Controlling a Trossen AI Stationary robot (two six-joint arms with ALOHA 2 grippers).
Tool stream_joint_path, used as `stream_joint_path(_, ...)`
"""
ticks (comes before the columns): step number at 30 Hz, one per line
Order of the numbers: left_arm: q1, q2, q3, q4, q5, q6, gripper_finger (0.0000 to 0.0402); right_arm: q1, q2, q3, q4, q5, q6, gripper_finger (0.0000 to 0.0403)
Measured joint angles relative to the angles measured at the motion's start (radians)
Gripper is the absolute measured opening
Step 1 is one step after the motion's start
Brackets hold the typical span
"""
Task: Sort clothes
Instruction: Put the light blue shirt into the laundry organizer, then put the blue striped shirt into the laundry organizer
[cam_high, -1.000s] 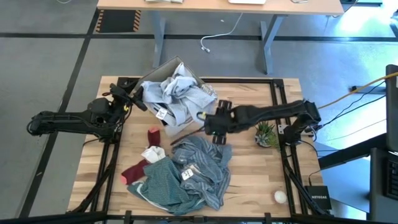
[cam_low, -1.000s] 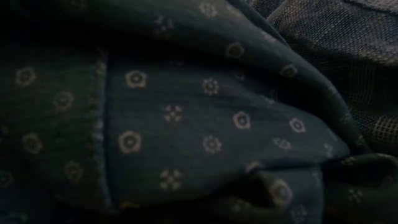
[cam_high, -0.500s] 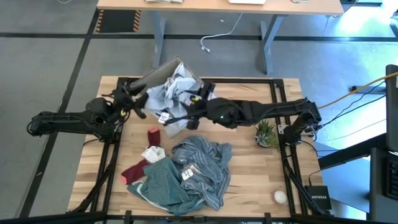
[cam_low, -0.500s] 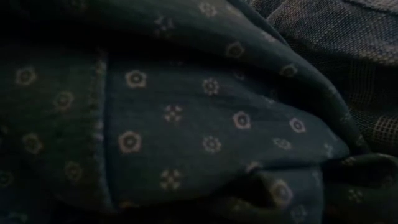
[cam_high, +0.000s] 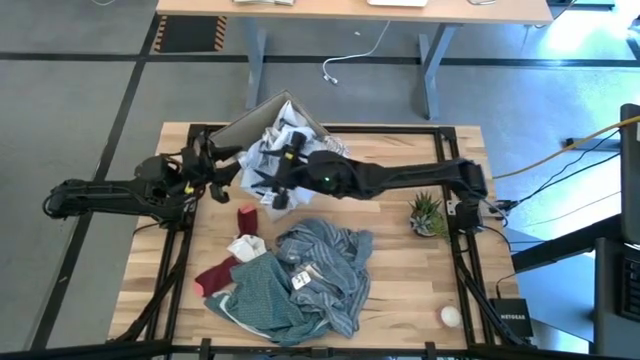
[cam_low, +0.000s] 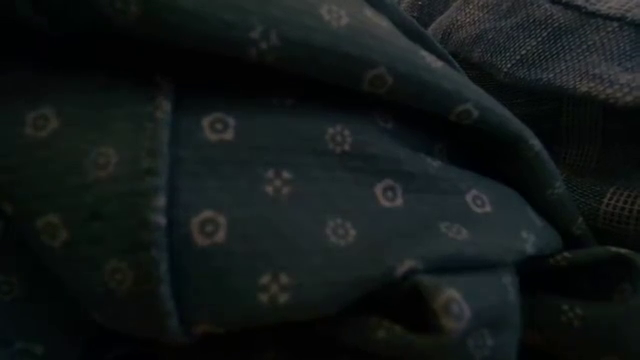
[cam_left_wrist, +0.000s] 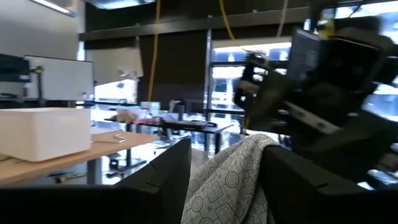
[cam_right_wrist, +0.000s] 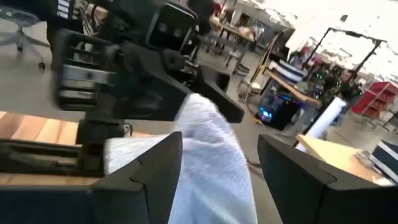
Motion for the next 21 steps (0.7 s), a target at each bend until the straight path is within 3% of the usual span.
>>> stream_joint_path(5,0.000,0.000,0.000,0.000,0.088,0.006,0.0171,-0.045,0.063,0.000,0.141,-0.081,-0.002,0.0225)
stream_joint_path(9,0.000,0.002,0.000,-0.003,0.100,0.004,0.0171,-0.067,0.083,0.001,0.169,-0.145,0.049,0.0225)
stream_joint_path(11,0.000,0.002,0.000,-0.010,0.112,0.003,0.0171,-0.072,0.087,0.001,0.164,-0.060,0.046,0.0225)
stream_joint_path(16,-0.001,0.000,0.000,-0.006,0.151,0.009,0.0171,-0.096,0.081,0.000,0.153,0.348,0.017,0.0225)
stream_joint_path(18,-0.001,0.000,0.000,-0.006,0.143,0.034,0.0171,-0.100,0.074,0.000,0.128,0.448,-0.016,0.0225)
stream_joint_path(21,0.000,-0.003,0.000,-0.003,0.131,0.060,0.0171,-0.082,0.057,0.000,0.049,0.503,-0.061,0.0225)
